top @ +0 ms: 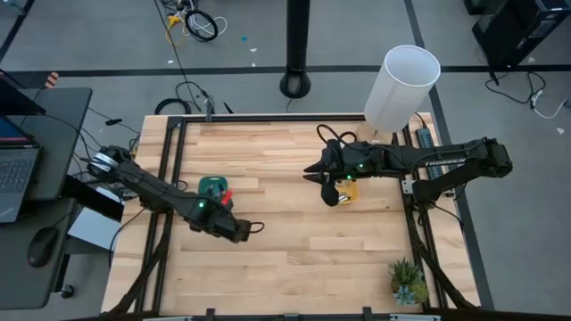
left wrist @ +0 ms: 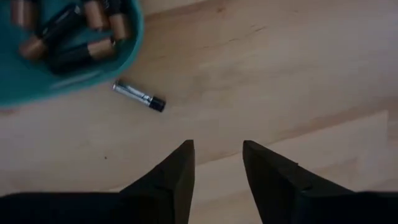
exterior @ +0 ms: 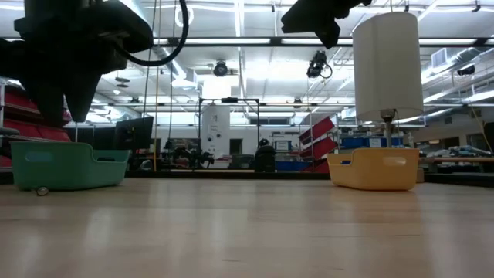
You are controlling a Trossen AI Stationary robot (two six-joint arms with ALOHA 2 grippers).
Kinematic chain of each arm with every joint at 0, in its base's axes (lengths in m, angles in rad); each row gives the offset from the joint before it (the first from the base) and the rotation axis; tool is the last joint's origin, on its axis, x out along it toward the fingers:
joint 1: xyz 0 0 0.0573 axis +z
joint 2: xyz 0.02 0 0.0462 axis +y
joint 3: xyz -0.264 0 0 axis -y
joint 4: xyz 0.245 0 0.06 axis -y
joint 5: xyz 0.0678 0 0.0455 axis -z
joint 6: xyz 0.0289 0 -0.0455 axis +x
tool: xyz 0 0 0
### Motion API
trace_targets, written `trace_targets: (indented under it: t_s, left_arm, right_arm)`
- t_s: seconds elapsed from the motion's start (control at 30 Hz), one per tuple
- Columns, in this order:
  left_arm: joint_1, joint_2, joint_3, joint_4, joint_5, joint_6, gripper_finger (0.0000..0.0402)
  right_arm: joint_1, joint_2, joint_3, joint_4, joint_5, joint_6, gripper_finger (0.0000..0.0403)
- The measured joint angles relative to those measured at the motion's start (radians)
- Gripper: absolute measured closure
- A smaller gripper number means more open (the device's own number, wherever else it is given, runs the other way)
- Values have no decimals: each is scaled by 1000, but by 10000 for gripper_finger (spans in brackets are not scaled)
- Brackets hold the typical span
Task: Sort batteries
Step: Put the silver battery into the yellow bin
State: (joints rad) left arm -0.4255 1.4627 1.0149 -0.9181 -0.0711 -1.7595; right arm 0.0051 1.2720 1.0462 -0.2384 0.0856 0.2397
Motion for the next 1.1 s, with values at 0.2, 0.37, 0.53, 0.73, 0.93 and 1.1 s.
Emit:
trace_targets:
  t_s: [0.2, 0.37, 0.53, 0.73, 0.93, 1.1]
  left_arm:
    - [-55, 0, -12, -35, -40, -180, 254]
    - [-104, 0, -119, 78, -68, -387, 254]
    - [-88, 0, -205, 178, -65, -448, 254]
    - [-21, 0, -206, 81, -62, -449, 254]
    - [17, 0, -221, 111, -60, -448, 254]
    - [25, 1, -263, 166, -14, -451, 254]
  right_arm:
    - [27, 0, 0, 2, 0, -9, 304]
    - [33, 0, 0, 4, -11, -44, 304]
    - [32, 0, 0, 5, -59, -97, 306]
    - [18, 0, 0, 4, -127, -144, 309]
    - [5, 0, 0, 1, -140, -178, 311]
    - [-10, 0, 0, -2, -150, -207, 312]
